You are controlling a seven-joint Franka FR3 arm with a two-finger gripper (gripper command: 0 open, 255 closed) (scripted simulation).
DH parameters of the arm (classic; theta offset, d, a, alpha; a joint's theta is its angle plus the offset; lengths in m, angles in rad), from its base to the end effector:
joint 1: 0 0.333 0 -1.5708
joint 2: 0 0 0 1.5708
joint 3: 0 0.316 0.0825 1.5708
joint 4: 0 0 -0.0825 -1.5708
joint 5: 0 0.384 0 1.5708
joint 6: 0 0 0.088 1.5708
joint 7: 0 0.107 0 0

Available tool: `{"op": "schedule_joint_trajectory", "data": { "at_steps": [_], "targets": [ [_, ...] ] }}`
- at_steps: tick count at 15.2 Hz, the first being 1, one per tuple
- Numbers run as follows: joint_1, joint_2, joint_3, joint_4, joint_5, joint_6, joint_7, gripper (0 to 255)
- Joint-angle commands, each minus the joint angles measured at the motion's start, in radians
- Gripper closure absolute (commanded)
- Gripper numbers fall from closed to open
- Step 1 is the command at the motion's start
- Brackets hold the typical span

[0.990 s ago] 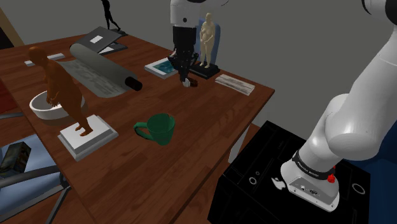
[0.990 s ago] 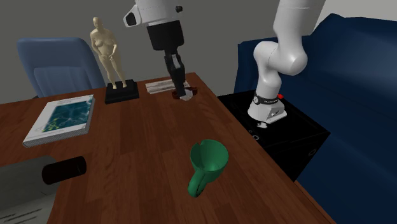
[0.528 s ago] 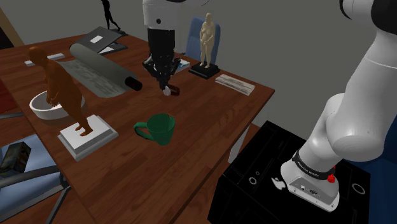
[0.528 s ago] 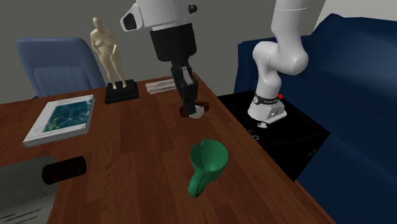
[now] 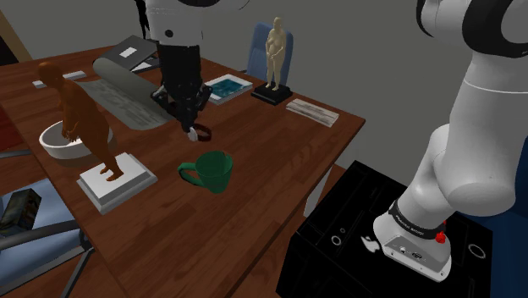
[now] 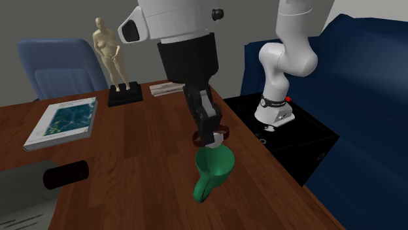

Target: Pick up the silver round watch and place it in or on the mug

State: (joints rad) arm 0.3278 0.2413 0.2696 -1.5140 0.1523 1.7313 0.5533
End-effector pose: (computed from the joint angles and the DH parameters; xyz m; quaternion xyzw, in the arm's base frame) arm 0.5246 0.3529 0.5285 -0.9942 -0.0057 0.0646 0.0853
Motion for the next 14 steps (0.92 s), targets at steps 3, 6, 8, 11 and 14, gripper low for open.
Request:
{"op": "schedule_joint_trajectory", "data": {
  "at_steps": [3, 6, 8, 11, 14],
  "targets": [
    [0.001, 0.003, 0.000, -0.044, 0.000, 0.047, -0.005, 255],
    [0.001, 0.005, 0.000, -0.082, 0.001, 0.086, -0.012, 255],
    [0.001, 0.008, 0.000, -0.105, 0.002, 0.112, -0.016, 255],
    [0.001, 0.013, -0.001, -0.138, 0.002, 0.149, -0.022, 255],
    [0.002, 0.020, -0.001, -0.169, 0.002, 0.187, -0.028, 255]
  ]
}}
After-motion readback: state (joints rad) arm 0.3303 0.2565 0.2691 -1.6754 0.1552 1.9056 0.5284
